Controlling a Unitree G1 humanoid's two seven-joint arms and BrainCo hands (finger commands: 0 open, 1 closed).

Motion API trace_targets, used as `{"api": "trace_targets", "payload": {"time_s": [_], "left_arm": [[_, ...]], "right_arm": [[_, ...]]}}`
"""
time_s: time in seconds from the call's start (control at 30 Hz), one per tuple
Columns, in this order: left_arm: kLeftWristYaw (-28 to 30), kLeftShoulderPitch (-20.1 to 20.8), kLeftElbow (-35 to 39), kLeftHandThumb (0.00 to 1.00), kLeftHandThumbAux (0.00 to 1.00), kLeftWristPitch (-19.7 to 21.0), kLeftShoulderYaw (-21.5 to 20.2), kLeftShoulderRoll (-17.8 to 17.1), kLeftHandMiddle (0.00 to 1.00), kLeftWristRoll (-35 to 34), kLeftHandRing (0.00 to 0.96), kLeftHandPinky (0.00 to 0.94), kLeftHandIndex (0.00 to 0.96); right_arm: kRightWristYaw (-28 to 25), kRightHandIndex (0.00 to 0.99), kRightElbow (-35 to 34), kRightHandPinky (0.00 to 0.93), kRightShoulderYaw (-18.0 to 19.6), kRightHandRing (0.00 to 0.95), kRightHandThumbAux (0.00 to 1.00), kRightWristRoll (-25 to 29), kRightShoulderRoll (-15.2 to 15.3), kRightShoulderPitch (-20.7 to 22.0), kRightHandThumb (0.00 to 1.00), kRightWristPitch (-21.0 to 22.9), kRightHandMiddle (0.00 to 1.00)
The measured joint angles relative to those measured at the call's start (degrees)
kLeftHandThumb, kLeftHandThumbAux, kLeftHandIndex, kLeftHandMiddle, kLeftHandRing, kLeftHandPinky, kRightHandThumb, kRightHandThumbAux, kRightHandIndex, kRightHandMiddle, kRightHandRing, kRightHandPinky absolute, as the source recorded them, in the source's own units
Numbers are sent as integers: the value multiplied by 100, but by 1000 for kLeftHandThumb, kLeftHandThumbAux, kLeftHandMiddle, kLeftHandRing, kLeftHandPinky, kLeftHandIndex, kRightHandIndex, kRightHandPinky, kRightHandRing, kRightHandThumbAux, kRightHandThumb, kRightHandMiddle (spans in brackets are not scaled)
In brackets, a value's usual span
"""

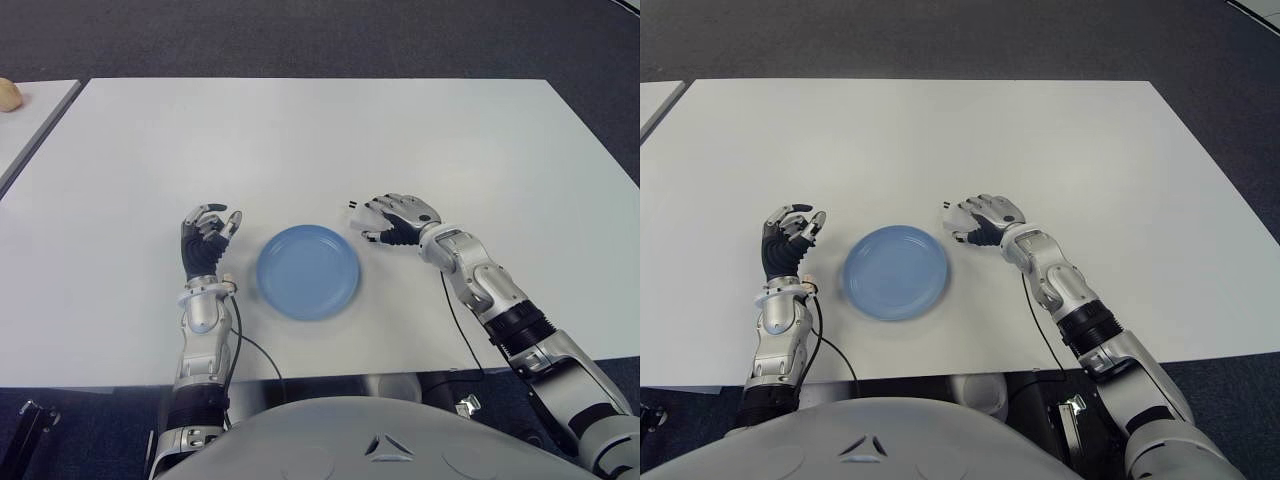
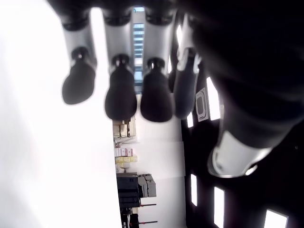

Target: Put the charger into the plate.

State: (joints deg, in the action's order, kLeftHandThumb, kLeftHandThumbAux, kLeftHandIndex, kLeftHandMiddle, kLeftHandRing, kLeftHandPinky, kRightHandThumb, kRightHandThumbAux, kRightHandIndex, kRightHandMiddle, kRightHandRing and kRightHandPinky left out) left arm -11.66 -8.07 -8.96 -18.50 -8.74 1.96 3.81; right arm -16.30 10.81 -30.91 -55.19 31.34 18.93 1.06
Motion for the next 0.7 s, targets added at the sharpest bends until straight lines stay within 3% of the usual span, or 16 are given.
{"api": "trace_targets", "payload": {"time_s": [0.23, 0.7], "left_arm": [[0, 0, 0, 708, 720, -1, -10, -3, 778, -44, 751, 743, 440], [0, -3, 6, 708, 720, 14, -14, -18, 775, -45, 749, 740, 439]], "right_arm": [[410, 0, 301, 0, -93, 0, 130, -107, 25, 26, 425, -174, 0], [730, 0, 460, 0, -211, 0, 130, -278, 27, 136, 427, -193, 0]]}}
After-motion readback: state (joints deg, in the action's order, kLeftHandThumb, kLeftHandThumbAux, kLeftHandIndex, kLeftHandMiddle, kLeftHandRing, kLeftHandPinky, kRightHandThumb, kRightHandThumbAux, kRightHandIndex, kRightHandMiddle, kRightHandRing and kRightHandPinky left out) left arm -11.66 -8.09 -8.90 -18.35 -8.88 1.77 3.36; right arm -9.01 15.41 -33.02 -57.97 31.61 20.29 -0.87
